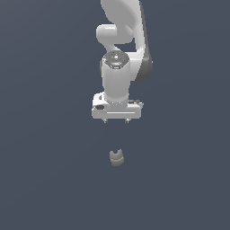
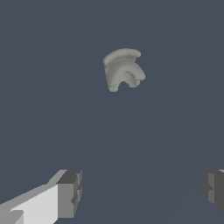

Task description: Pick up the object and move it to a goal position.

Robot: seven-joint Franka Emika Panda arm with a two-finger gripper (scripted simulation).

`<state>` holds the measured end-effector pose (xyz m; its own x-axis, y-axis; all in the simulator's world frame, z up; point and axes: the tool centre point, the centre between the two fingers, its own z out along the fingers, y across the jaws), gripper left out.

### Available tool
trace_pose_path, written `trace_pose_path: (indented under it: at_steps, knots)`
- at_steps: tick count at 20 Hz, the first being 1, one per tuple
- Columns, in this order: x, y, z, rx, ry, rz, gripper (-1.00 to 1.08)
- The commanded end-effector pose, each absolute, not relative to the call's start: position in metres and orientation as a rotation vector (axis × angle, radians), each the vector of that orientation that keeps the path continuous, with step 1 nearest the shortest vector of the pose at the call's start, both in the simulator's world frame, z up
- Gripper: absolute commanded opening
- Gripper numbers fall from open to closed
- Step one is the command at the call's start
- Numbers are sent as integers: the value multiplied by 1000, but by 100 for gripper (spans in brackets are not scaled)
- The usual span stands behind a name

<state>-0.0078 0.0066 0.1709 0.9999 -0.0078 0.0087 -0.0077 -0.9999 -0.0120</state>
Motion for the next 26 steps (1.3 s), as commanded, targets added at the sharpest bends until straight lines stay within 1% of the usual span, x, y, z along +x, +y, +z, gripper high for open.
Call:
trace_pose_path:
  at_steps: [1,4,10,18,26]
  knots:
    - [-8,7,171,-3130,12,-14,100]
    - [-7,12,173,-3128,5,-17,100]
    - [-2,39,182,-3121,-29,-32,100]
    - [2,37,179,-3122,-38,-30,100]
    - [25,34,168,-3124,-87,-26,100]
